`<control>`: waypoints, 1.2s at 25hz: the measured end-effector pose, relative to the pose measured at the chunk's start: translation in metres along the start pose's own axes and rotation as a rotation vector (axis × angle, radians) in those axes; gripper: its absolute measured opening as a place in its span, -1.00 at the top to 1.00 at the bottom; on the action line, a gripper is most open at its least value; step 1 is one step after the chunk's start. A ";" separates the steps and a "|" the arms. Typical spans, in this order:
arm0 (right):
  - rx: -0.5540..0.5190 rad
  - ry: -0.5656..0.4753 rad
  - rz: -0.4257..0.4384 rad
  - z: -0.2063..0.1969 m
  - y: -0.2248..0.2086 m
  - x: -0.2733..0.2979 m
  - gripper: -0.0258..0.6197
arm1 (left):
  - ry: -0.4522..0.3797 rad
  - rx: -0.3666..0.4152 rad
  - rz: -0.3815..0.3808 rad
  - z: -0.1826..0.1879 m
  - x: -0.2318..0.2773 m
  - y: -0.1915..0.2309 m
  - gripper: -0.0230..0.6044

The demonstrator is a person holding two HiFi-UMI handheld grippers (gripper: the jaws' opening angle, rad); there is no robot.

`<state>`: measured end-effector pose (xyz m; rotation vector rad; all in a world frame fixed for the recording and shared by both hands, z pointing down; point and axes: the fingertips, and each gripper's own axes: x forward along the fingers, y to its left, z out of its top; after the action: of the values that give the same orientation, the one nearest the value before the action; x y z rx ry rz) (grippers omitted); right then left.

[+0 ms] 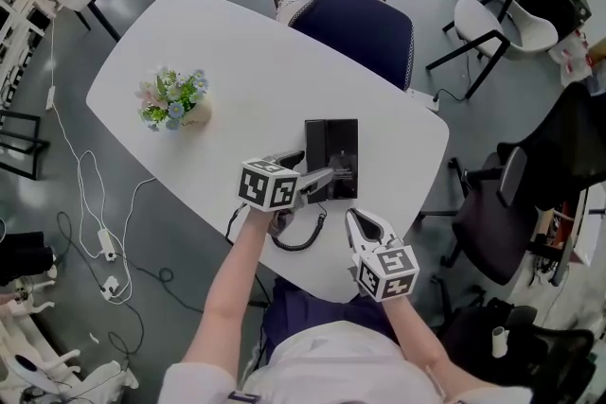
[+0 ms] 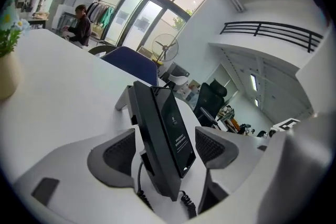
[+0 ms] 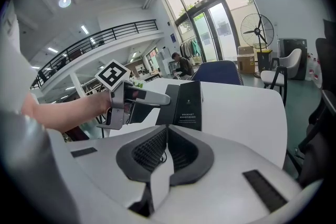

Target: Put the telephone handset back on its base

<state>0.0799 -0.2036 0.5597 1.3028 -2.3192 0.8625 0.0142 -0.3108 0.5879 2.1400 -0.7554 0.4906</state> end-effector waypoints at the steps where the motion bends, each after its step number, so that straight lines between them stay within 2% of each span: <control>1: 0.000 -0.001 0.001 0.000 0.001 0.000 0.81 | -0.007 -0.014 0.004 -0.001 -0.001 0.002 -0.25; 2: -0.001 -0.002 0.003 -0.001 0.003 0.000 0.81 | -0.016 -0.028 0.011 -0.001 -0.003 0.005 -0.17; 5: -0.002 -0.004 0.003 -0.001 0.005 -0.002 0.81 | -0.048 -0.071 0.049 -0.001 -0.006 0.015 0.34; 10: 0.001 -0.004 -0.009 -0.005 0.004 -0.006 0.81 | -0.064 -0.100 0.066 -0.001 -0.006 0.026 0.59; 16: 0.003 -0.002 -0.015 -0.006 0.003 -0.008 0.81 | -0.130 -0.175 -0.015 0.000 -0.005 0.026 0.63; 20: 0.001 0.000 -0.015 -0.007 0.002 -0.009 0.81 | -0.205 -0.254 -0.094 -0.001 -0.008 0.027 0.68; 23: 0.003 0.003 -0.018 -0.009 0.000 -0.010 0.81 | -0.261 -0.284 -0.162 0.001 -0.012 0.023 0.69; 30: 0.002 0.010 -0.019 -0.011 -0.001 -0.010 0.81 | -0.341 -0.371 -0.253 -0.001 -0.017 0.025 0.69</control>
<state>0.0856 -0.1901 0.5627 1.3158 -2.2949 0.8640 -0.0145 -0.3167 0.5930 1.9464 -0.6822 -0.1455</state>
